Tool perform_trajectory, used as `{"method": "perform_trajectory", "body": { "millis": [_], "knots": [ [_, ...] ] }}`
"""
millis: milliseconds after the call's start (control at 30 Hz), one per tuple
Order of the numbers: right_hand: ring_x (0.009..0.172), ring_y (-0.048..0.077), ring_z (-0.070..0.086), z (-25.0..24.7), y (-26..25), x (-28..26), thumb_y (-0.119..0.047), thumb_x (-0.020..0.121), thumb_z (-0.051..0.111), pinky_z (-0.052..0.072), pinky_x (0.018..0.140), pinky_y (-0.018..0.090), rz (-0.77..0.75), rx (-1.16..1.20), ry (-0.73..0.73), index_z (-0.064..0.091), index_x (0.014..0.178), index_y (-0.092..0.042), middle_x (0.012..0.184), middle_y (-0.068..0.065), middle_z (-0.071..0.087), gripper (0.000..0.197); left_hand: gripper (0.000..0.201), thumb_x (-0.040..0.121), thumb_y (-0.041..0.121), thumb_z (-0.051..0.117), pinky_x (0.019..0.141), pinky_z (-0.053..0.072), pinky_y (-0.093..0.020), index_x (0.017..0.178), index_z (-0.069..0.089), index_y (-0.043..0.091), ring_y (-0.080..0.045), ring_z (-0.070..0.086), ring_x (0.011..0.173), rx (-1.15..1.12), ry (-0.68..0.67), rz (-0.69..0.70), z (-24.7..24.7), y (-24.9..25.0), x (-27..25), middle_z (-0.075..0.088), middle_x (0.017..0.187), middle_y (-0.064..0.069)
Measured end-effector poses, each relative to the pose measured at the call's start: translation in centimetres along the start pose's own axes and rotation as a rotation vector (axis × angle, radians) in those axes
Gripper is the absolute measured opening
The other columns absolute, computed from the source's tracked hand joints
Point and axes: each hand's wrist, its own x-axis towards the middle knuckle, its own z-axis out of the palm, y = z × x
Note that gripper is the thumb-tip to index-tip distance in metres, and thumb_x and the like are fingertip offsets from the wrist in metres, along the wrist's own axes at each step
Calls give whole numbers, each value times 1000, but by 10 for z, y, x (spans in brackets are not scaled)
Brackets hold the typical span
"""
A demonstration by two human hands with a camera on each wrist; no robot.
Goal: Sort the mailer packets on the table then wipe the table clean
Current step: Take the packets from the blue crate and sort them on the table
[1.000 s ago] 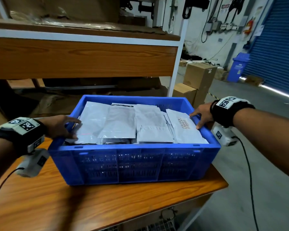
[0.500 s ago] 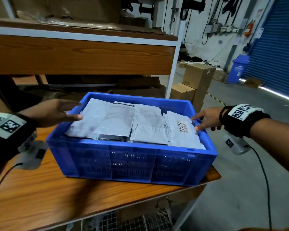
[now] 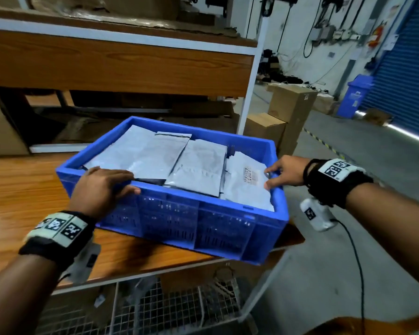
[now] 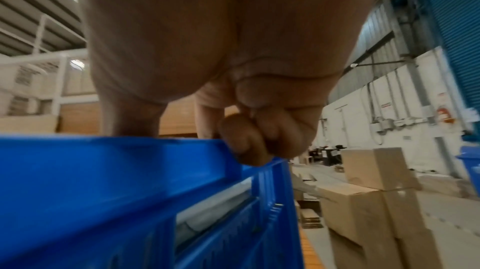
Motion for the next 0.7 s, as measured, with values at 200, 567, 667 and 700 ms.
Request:
{"method": "perform_trajectory", "body": {
  "millis": [200,567,667,700],
  "knots": [
    [101,12,58,-3,-23,-25,-69,76,60,42,85,24,-119,-42,-68,68,117,-33,111,-11,65,56,70,72,60,46,110,12,-27,106,72,5,-33,56,119,-126,30,-116,3,-32,-15,66,121,-11],
    [118,24,55,-67,-67,70,-70,79,54,39,90,29,-338,-124,78,45,140,-39,133,3,58,70,101,60,71,67,115,13,-53,145,34,26,-40,-4,145,-618,136,-931,5,52,-10,1,156,-27],
    [125,23,50,-82,-90,107,-62,82,60,35,95,26,-392,-137,58,42,143,-33,141,1,52,70,121,50,74,75,116,20,-45,148,23,26,-29,2,146,-834,189,-982,18,58,-8,7,157,-21],
    [127,25,49,-83,-98,121,-62,82,60,35,96,27,-398,-157,59,41,144,-34,142,3,51,71,127,50,73,77,116,21,-43,150,15,26,-27,0,147,-871,202,-977,21,63,-8,5,158,-20]
  ]
}}
